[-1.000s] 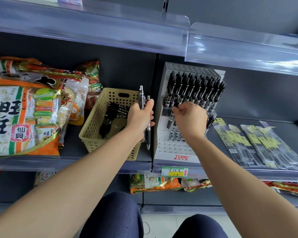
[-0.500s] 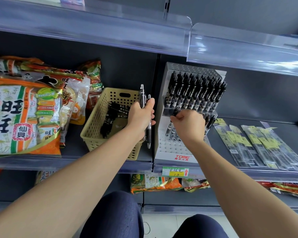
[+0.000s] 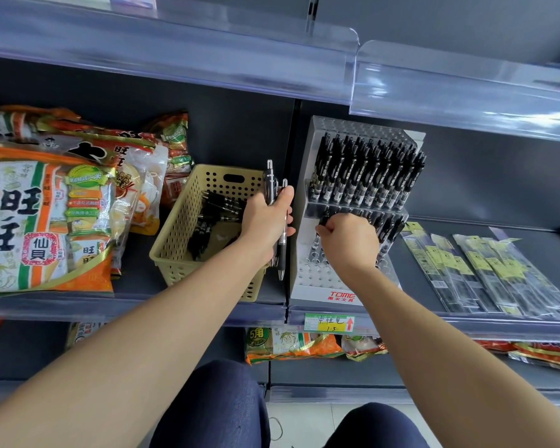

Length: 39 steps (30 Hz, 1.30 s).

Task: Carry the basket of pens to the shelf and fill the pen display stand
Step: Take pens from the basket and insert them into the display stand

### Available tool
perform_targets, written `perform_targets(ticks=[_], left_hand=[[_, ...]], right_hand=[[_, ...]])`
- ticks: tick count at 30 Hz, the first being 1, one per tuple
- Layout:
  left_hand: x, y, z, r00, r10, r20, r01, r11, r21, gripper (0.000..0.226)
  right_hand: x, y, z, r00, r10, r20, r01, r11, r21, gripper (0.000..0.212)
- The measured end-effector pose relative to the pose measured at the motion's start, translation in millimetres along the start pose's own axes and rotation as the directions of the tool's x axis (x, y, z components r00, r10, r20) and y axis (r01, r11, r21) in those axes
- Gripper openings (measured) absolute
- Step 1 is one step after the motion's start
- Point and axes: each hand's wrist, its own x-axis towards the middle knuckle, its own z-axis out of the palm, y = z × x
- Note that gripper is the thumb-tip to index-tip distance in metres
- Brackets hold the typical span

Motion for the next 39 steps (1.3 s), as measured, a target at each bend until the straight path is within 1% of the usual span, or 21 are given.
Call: perform_targets(ticks=[3, 4, 5, 6, 7, 8, 9, 10, 11, 12, 15, 20, 22, 23, 25, 27, 29, 32, 34, 37, 39], left_hand=[[-1, 1, 1, 0.999, -0.042, 0.016, 0.043, 0.998, -0.037, 0.028], [0, 1, 1, 0.998, -0.059, 0.022, 0.06, 0.997, -0.051, 0.03], [1, 1, 1, 0.997, -0.075, 0.03, 0.076, 0.996, -0.055, 0.032], [1, 2, 1, 0.995, -0.092, 0.037, 0.094, 0.994, -0.061, 0.034], [0, 3, 1, 0.993, -0.109, 0.054, 0.113, 0.99, -0.083, 0.034], [-2, 5, 1, 0.989, -0.125, 0.084, 0.134, 0.985, -0.112, 0.033], [-4, 6, 2, 0.984, -0.135, 0.113, 0.149, 0.981, -0.125, 0.032], [-5, 7, 2, 0.981, -0.145, 0.132, 0.162, 0.979, -0.125, 0.031], [-6, 7, 1, 0.977, -0.154, 0.147, 0.172, 0.978, -0.115, 0.03], [-6, 7, -1, 0.974, -0.167, 0.155, 0.184, 0.977, -0.105, 0.028], [-8, 7, -7, 0.962, -0.188, 0.196, 0.208, 0.974, -0.089, 0.022], [-14, 10, -10, 0.93, -0.203, 0.307, 0.248, 0.962, -0.114, 0.022], [-15, 13, -9, 0.925, -0.206, 0.319, 0.259, 0.956, -0.136, 0.027], [-15, 14, -8, 0.93, -0.207, 0.305, 0.263, 0.952, -0.157, 0.025], [-14, 13, -7, 0.95, -0.189, 0.25, 0.24, 0.952, -0.191, 0.01], [-9, 9, -7, 0.972, -0.145, 0.185, 0.171, 0.976, -0.133, 0.021], [-5, 5, -7, 0.988, -0.097, 0.118, 0.107, 0.991, -0.076, 0.028], [-5, 4, -9, 0.996, -0.047, 0.079, 0.049, 0.998, -0.03, 0.028], [-5, 4, -9, 0.994, -0.023, 0.103, 0.022, 1.0, 0.009, 0.031], [-5, 7, -7, 0.993, -0.024, 0.118, 0.022, 1.0, 0.019, 0.045], [-7, 10, -7, 0.99, -0.036, 0.133, 0.033, 0.999, 0.023, 0.042]], right_hand=[[-1, 1, -4, 1.0, -0.005, 0.0, 0.005, 1.0, -0.009, 0.038], [-2, 0, -6, 1.0, -0.007, -0.018, 0.008, 0.999, 0.048, 0.041], [-4, -2, -8, 0.999, -0.019, -0.026, 0.023, 0.987, 0.159, 0.041], [-5, -5, -11, 0.999, -0.047, -0.011, 0.048, 0.947, 0.318, 0.036], [-8, -10, -16, 0.997, -0.076, 0.022, 0.055, 0.865, 0.499, 0.026], [-11, -15, -22, 0.992, -0.097, 0.074, 0.024, 0.752, 0.659, 0.015], [-13, -18, -27, 0.985, -0.111, 0.132, -0.031, 0.641, 0.767, 0.012], [-14, -20, -32, 0.975, -0.126, 0.182, -0.081, 0.561, 0.824, 0.015], [-14, -21, -34, 0.968, -0.139, 0.21, -0.108, 0.526, 0.843, 0.018], [-12, -20, -34, 0.964, -0.143, 0.224, -0.117, 0.527, 0.841, 0.019], [-8, -17, -32, 0.957, -0.145, 0.251, -0.121, 0.587, 0.8, 0.015], [-5, -17, -30, 0.932, -0.116, 0.343, -0.227, 0.551, 0.803, 0.011], [-6, -17, -31, 0.931, -0.112, 0.347, -0.232, 0.55, 0.803, 0.008], [-6, -17, -31, 0.935, -0.113, 0.336, -0.224, 0.546, 0.807, 0.008], [-5, -16, -32, 0.956, -0.085, 0.281, -0.189, 0.554, 0.811, 0.009], [-1, -13, -30, 0.987, -0.008, 0.161, -0.119, 0.64, 0.759, 0.01], [3, -10, -28, 0.997, 0.073, 0.036, -0.078, 0.727, 0.682, 0.012], [4, -8, -25, 0.992, 0.096, -0.087, -0.025, 0.802, 0.596, 0.011], [3, -8, -24, 0.989, 0.077, -0.13, 0.007, 0.835, 0.55, 0.011], [2, -8, -19, 0.987, 0.07, -0.142, 0.015, 0.851, 0.524, 0.011], [2, -9, -16, 0.987, 0.074, -0.14, 0.008, 0.859, 0.513, 0.011]])
